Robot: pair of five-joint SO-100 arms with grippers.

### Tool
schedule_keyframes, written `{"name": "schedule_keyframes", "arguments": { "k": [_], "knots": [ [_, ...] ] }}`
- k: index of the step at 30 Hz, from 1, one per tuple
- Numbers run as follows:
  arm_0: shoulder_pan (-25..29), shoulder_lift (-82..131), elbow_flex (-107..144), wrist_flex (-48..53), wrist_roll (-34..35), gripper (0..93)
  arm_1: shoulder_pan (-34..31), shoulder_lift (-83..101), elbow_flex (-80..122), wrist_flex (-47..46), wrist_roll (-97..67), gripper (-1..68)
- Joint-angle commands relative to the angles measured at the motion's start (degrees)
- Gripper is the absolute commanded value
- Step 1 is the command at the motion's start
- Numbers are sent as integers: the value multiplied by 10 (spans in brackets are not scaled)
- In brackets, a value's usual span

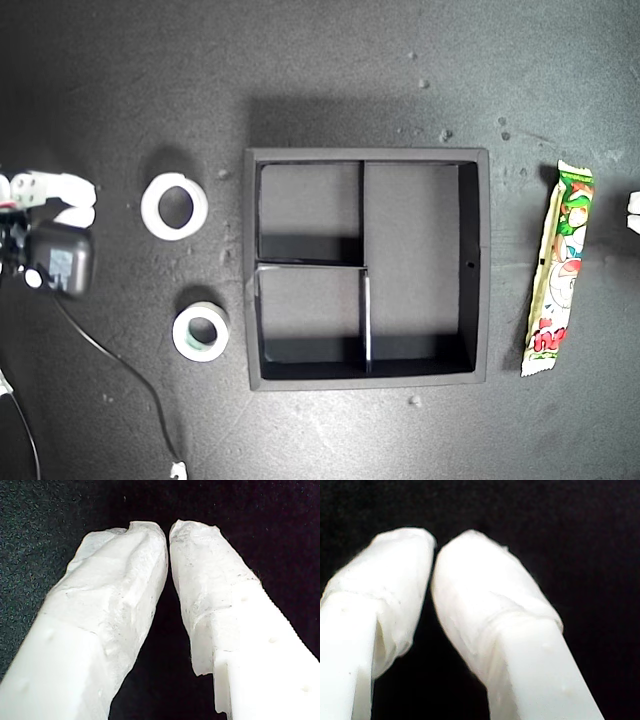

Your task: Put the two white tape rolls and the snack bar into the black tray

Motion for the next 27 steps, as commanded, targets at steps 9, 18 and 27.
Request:
{"name": "schedule_keyframes", "arguments": {
  "k": [9,18,27],
  "knots": [
    [-32,28,34,-149,79,0,-16,4,6,-27,-51,-3],
    [-11,28,34,-156,-27,0,52,3,6,-165,-120,-3],
    [47,28,-65,-127,11,62,76,4,-11,-337,-274,36]
  ]
}}
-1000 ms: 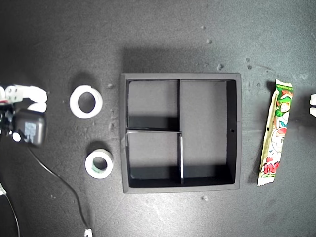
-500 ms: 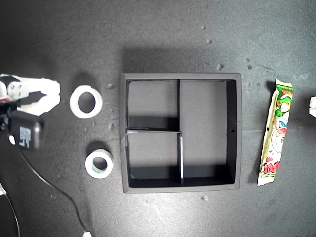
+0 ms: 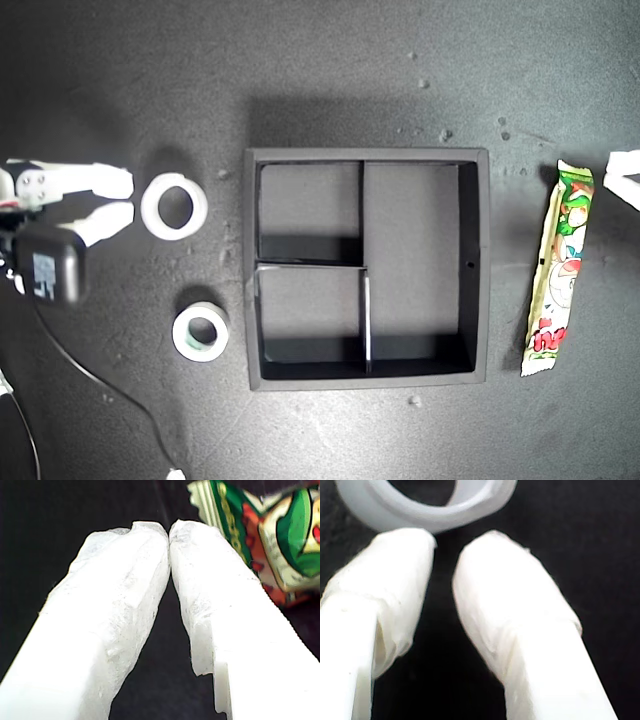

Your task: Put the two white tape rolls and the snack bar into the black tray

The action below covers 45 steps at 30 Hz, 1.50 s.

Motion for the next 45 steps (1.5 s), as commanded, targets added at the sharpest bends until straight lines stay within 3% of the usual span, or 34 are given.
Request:
{"name": "schedule_keyframes", "arguments": {
  "k": [1,4,8,12,14,17,20,28,45],
  "knots": [
    [17,16,-76,30,40,74,2,5,-24,-44,-64,71],
    [49,-142,-184,28,74,107,-16,-3,-77,-41,-105,144],
    [93,-460,-381,27,117,138,-47,-14,-144,-47,-142,157],
    [98,-622,-480,27,140,150,-95,-279,-312,-83,-171,164],
    [97,-643,-483,18,136,152,-123,-495,-492,-21,-192,186],
    [114,-657,-489,12,120,153,-152,-752,-769,150,-218,209],
    [132,-673,-489,10,105,155,-163,-878,-884,254,-223,213],
    [137,-736,-491,-56,112,152,-227,-906,-833,279,-176,214],
    [81,-916,-619,5,155,145,-347,-907,-798,305,-147,203]
  ]
}}
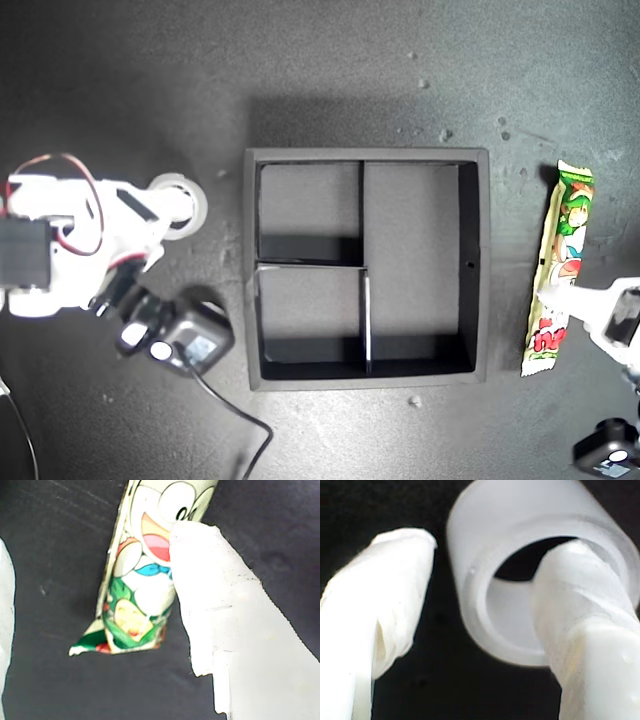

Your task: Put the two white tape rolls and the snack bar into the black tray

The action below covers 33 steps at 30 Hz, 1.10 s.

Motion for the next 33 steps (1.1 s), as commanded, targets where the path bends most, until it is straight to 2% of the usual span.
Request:
{"name": "schedule_keyframes", "arguments": {
  "k": [1,12,18,23,30,33],
  "knots": [
    [-7,-24,-39,13,-1,145,-8,2,7,4,4,206],
    [-19,-89,-61,7,3,138,18,0,91,-30,-38,215],
    [-52,-90,-19,-51,26,70,36,-4,141,-96,-74,212],
    [-74,-85,-11,-59,44,12,48,-9,210,-175,-80,215],
    [-80,-18,-41,33,50,1,66,-38,245,-261,-92,216],
    [-84,24,-82,100,54,1,76,-76,230,-284,-103,178]
  ]
}}
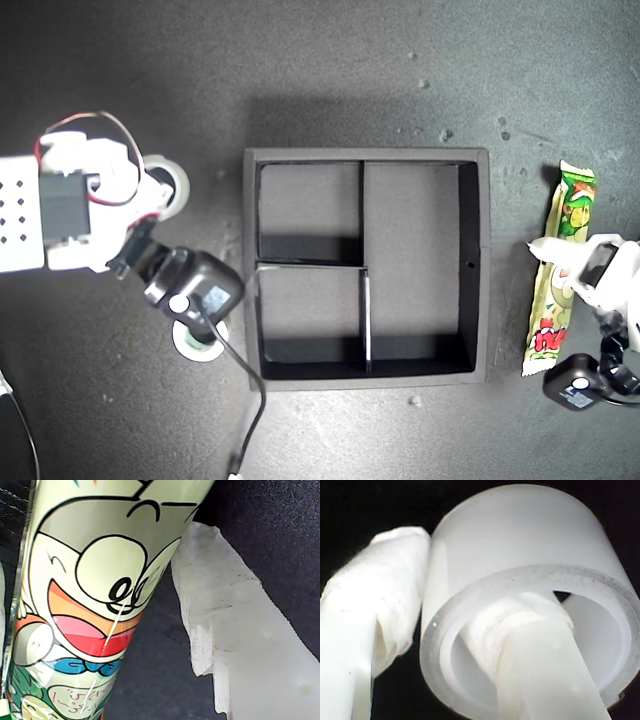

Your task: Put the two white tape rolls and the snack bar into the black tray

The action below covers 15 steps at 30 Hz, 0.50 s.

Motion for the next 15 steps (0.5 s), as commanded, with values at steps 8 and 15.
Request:
{"name": "schedule_keyframes", "arguments": {
  "k": [8,15],
  "knots": [
    [-10,48,-317,238,51,1,17,-53,-81,62,-116,31],
    [16,-161,-668,397,81,1,-9,-47,-307,333,-151,17]
  ]
}}
